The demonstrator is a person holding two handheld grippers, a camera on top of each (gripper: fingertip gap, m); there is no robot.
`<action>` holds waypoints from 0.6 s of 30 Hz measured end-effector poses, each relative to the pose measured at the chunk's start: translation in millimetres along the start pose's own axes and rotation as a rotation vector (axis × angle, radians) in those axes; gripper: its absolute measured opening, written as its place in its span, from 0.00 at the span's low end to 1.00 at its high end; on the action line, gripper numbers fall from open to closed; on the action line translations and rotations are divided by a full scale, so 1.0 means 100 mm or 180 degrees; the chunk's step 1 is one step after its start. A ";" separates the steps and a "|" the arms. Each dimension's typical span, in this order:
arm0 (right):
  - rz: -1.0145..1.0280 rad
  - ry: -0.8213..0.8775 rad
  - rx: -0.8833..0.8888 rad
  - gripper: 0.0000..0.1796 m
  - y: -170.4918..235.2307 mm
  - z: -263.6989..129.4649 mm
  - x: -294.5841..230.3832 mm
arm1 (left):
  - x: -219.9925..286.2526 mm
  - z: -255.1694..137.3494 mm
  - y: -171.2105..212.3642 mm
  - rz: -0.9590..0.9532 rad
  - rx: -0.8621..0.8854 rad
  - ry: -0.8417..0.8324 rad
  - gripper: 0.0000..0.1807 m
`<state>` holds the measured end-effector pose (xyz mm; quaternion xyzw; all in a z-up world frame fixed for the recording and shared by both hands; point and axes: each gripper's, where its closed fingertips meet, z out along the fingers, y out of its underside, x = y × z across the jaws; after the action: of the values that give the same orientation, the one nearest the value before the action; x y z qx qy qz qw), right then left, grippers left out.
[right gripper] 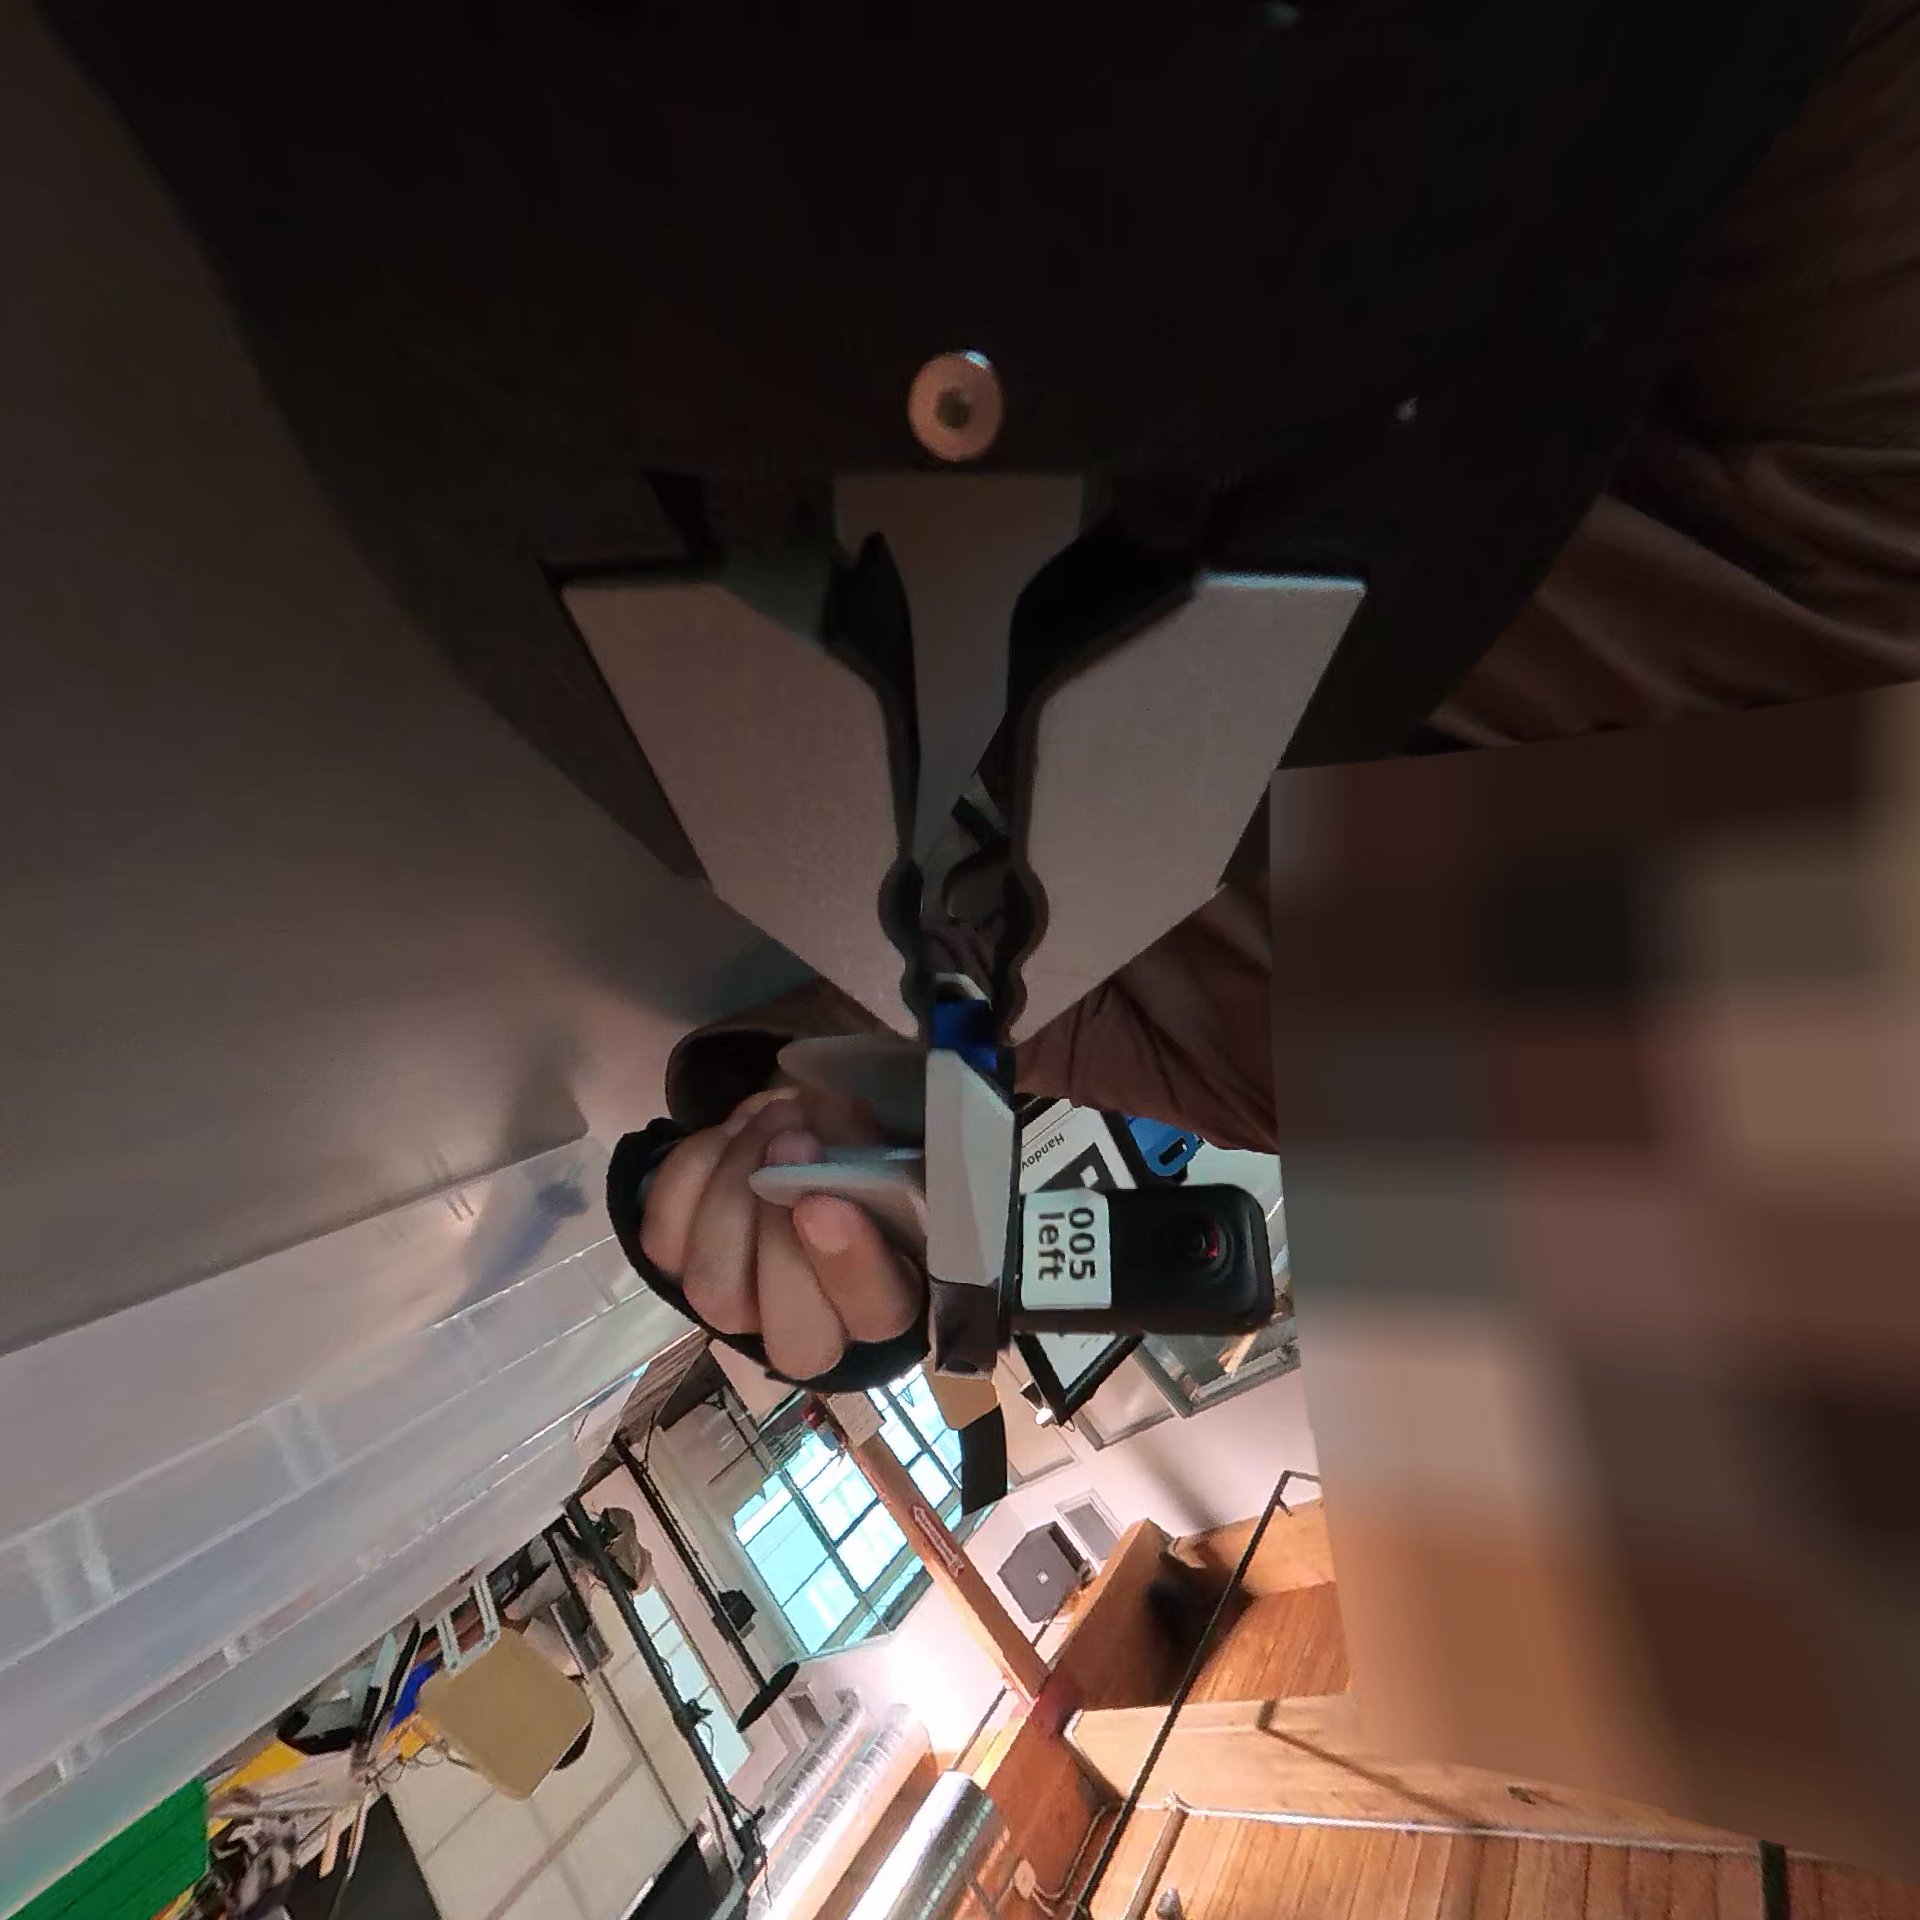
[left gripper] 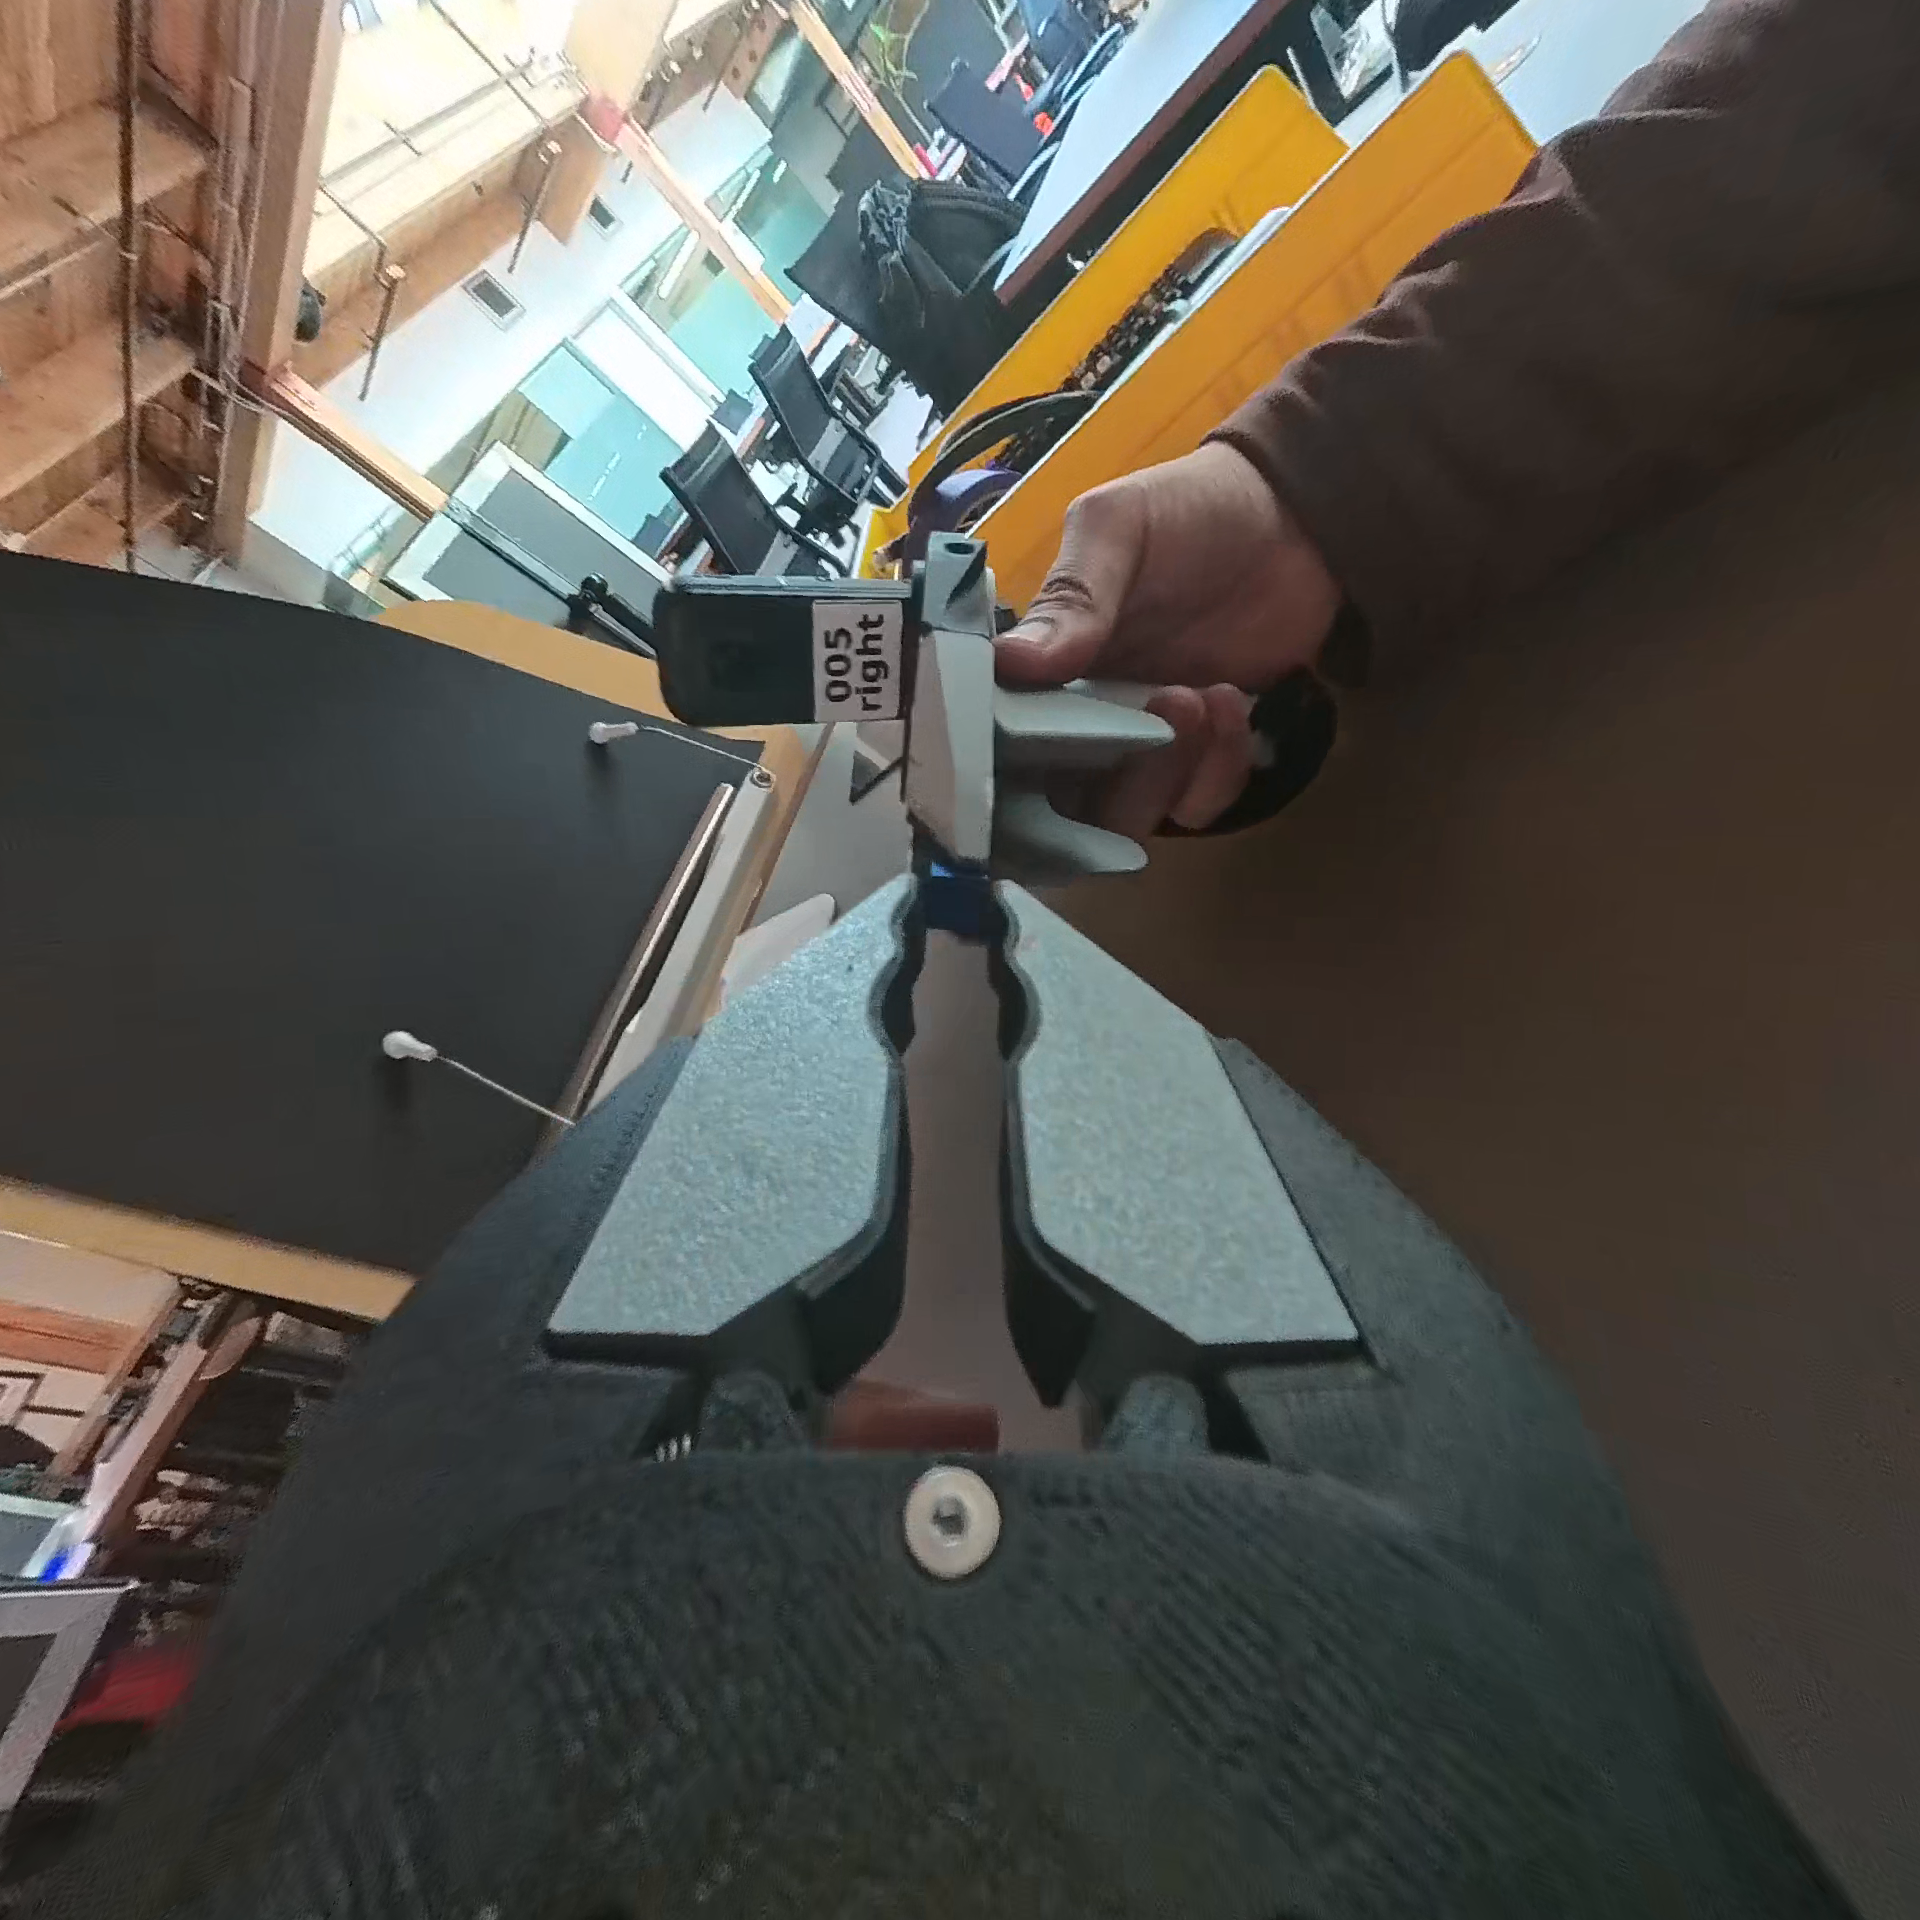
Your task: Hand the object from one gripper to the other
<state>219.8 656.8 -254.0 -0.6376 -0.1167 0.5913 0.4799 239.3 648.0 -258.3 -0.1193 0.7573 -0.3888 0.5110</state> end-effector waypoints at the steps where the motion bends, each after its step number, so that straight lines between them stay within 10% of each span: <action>1: 0.0002 0.0061 -0.0016 0.04 0.00 -0.01 0.02 | 0.00 0.01 0.02 -0.0097 -0.0040 0.0044 0.04; 18: -0.3078 0.2893 -0.0758 0.20 -0.27 -0.15 0.29 | -0.34 -0.08 0.16 -0.4877 0.1035 0.1465 0.04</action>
<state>251.9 684.6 -254.8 -0.7476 -0.2399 -0.0341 0.6184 251.7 682.3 -245.2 -0.4456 0.4857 -0.7501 -0.0541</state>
